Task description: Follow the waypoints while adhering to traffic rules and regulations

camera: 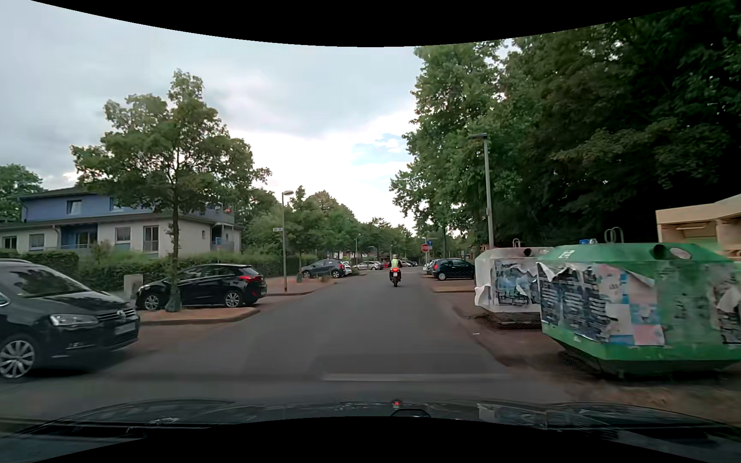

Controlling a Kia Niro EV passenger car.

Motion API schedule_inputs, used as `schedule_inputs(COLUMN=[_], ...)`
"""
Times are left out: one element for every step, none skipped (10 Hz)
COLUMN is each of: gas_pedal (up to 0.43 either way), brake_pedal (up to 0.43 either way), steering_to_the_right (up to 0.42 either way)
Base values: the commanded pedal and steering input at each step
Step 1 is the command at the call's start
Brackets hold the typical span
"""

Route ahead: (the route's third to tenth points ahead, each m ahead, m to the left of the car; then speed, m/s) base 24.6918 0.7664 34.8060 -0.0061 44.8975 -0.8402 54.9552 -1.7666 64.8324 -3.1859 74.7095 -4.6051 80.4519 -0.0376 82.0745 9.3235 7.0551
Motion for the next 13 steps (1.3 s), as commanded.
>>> schedule_inputs(gas_pedal=[0.098, 0.098, 0.098, 0.098, 0.098, 0.098, 0.098, 0.098, 0.098, 0.098, 0.098, 0.098, 0.087], brake_pedal=[0.0, 0.0, 0.0, 0.0, 0.0, 0.0, 0.0, 0.0, 0.0, 0.0, 0.0, 0.0, 0.0], steering_to_the_right=[0.007, 0.009, 0.015, 0.02, 0.02, 0.015, 0.012, 0.012, 0.012, 0.012, 0.012, 0.011, 0.012])
